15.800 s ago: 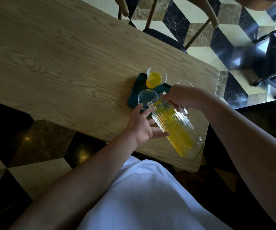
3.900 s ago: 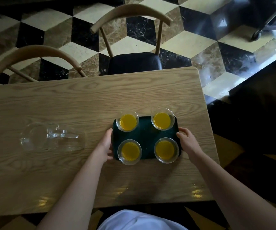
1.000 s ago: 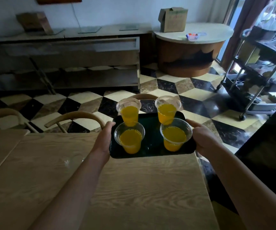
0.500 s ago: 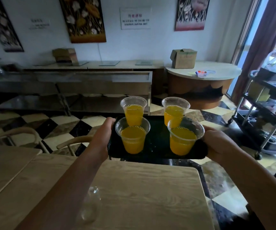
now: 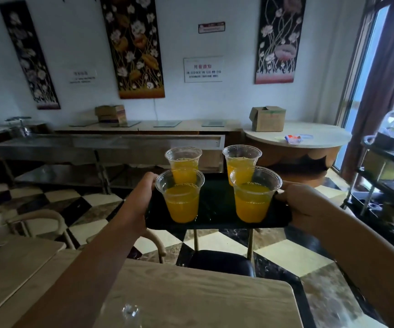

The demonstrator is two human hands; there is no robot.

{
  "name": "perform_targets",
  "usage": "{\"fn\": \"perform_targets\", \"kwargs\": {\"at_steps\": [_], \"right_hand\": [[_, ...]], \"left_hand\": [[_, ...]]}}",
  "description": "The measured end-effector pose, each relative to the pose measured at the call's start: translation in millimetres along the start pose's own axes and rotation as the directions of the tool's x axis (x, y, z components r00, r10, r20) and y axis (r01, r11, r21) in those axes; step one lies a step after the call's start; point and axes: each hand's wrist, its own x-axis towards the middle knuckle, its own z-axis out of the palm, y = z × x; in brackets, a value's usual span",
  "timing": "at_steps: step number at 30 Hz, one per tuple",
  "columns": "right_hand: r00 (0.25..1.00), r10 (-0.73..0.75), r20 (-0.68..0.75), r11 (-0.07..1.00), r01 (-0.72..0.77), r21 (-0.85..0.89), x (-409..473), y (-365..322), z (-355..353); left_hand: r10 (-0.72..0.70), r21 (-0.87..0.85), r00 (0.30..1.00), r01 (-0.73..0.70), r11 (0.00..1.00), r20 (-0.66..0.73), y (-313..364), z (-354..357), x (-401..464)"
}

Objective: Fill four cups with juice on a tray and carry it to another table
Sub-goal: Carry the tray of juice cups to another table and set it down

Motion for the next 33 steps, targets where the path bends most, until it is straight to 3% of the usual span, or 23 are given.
{"fn": "perform_targets", "kwargs": {"at_steps": [9,13,23,29,33], "right_hand": [[0.973,0.024,0.230,0.999,-0.030,0.024,2.3,-17.8,39.8],[0.946,0.029,0.323,1.000,-0.027,-0.009,-2.4,-9.6,68.7],[0.848,0.084,0.523,0.996,-0.050,-0.078,-37.7,19.6,173.9],[0.772,0.114,0.626,0.992,-0.058,-0.109,-91.1,36.1,244.5],[0.724,0.111,0.681,0.992,-0.041,-0.118,-128.8,47.2,293.6]], "left_hand": [[0.030,-0.105,0.989,-0.045,0.993,-0.145,18.9,-34.0,-32.2],[0.045,-0.026,0.973,-0.052,0.998,-0.226,27.5,-69.3,-60.7],[0.096,-0.036,0.872,-0.129,0.991,-0.479,31.1,-166.5,-157.5],[0.049,-0.151,0.799,-0.172,0.973,-0.599,41.4,-226.6,-229.9],[0.007,-0.153,0.705,-0.163,0.975,-0.709,46.0,-266.3,-276.8]]}}
